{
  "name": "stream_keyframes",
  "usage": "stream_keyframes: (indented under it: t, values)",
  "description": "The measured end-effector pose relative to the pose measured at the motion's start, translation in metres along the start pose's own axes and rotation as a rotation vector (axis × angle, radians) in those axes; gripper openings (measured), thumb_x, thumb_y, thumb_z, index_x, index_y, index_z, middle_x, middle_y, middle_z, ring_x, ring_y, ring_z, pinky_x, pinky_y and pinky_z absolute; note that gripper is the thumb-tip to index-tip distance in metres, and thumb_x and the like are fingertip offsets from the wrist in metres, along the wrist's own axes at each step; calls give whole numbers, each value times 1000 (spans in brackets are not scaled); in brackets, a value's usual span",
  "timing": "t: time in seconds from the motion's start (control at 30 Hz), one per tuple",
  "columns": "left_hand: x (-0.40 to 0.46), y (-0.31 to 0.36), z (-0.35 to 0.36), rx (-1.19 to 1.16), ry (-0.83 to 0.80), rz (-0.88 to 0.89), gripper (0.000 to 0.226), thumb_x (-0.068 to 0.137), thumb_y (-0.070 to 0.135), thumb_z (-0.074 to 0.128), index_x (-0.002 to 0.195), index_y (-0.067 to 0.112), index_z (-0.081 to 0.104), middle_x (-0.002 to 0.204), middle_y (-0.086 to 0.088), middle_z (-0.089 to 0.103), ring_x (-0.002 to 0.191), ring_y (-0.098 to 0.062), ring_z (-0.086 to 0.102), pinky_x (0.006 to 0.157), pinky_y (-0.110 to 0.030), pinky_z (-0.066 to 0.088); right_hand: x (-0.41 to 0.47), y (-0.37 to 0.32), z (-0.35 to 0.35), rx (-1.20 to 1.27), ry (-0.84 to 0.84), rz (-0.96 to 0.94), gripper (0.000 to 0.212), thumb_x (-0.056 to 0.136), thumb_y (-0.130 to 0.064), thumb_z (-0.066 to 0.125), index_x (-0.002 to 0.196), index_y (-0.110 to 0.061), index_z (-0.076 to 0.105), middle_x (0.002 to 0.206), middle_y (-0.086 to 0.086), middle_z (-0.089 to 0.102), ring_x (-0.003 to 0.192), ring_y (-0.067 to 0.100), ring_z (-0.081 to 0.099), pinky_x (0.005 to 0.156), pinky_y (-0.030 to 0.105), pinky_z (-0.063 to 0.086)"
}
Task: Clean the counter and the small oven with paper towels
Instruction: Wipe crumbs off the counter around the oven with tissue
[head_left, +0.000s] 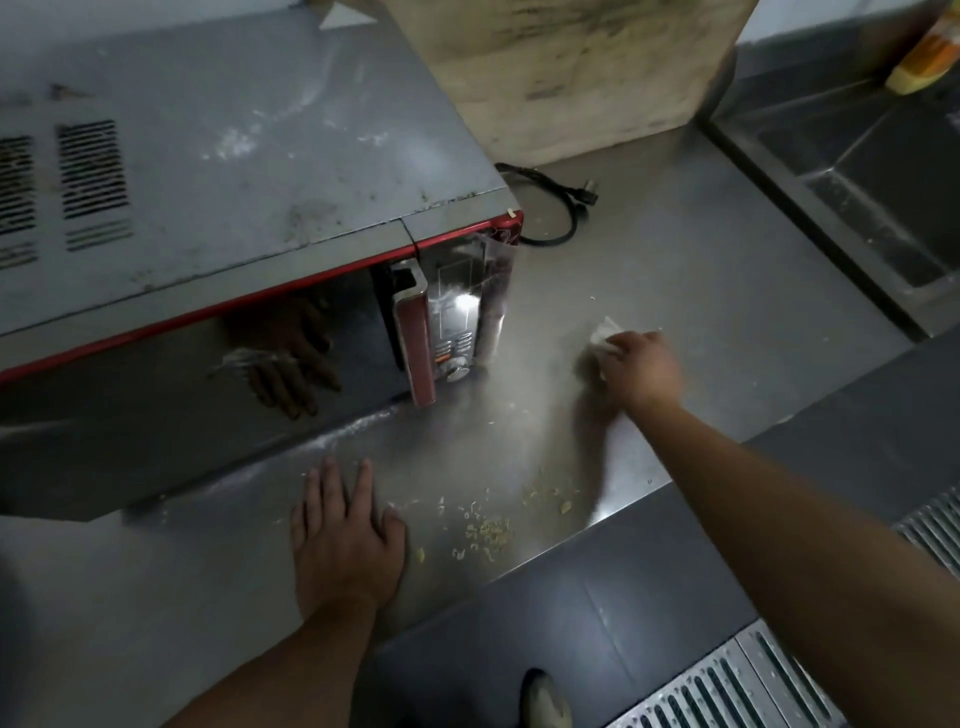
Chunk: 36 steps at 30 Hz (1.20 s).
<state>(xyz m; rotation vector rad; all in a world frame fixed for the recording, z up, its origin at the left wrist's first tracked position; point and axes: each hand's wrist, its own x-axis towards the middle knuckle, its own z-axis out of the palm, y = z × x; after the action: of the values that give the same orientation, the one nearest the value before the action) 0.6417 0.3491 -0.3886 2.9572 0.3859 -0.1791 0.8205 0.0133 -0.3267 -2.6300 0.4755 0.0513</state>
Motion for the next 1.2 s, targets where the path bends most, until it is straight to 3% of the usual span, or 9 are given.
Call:
stream_keyframes:
  t: [0.1,0.27,0.4,0.53,0.67,0.77,0.87,1.0,1.2]
  values:
    - [0,0,0,-3,13,3,70,90,50,28,154,24,38,163,-13,27,152,-31,16,120,-46,13,-15,8,8,-93,-83,20,30,92,-20,57,120,-14,67,119,17,53,102,40,61,91,37,47]
    - [0,0,-1,-21,7,-3,72,87,48,31,154,24,37,163,-14,27,152,-31,16,121,-48,14,-110,-21,38,-44,-173,-185,29,83,-16,64,112,-14,67,108,13,55,86,39,63,72,35,47]
    - [-1,1,-3,-18,-14,-11,73,88,50,27,157,27,31,165,-11,21,153,-29,10,122,-46,10,-157,-49,55,88,-312,-242,33,83,-21,65,115,-21,70,108,5,56,91,30,63,79,29,46]
    - [0,0,-2,-22,-15,-10,73,88,51,27,157,27,30,166,-11,19,154,-28,9,123,-46,9,-132,-43,34,230,-126,-108,30,85,-15,64,113,-19,72,106,6,62,95,24,61,72,17,32]
    - [-1,1,-2,-37,-10,-11,74,86,51,28,156,27,33,165,-12,23,153,-30,12,121,-45,10,-92,9,0,123,60,76,30,87,-22,65,115,-16,71,113,13,60,99,30,61,81,26,39]
    - [0,1,-2,-42,-15,-14,75,85,51,29,156,27,33,165,-11,22,153,-29,12,122,-46,10,-91,43,-12,-7,14,164,32,89,-21,60,119,-15,68,119,14,54,100,37,60,88,33,44]
    - [1,0,-4,-34,-19,-9,74,87,52,28,157,27,30,166,-11,19,153,-29,10,122,-45,7,-120,48,-2,-55,-36,172,35,85,-16,58,119,-17,66,119,13,52,98,39,60,83,36,45]
    - [-1,1,-6,-4,-32,6,75,87,53,28,158,29,25,167,-10,15,154,-27,5,123,-45,5,-168,18,23,-3,-81,123,33,83,-20,61,116,-19,66,114,8,53,93,36,61,76,33,44]
    - [0,-3,-13,-11,-95,22,74,91,55,29,160,31,16,169,-6,2,155,-23,-5,124,-42,-1,-213,-47,58,120,-176,76,33,85,-24,58,117,-24,66,115,3,52,93,29,62,79,31,46]
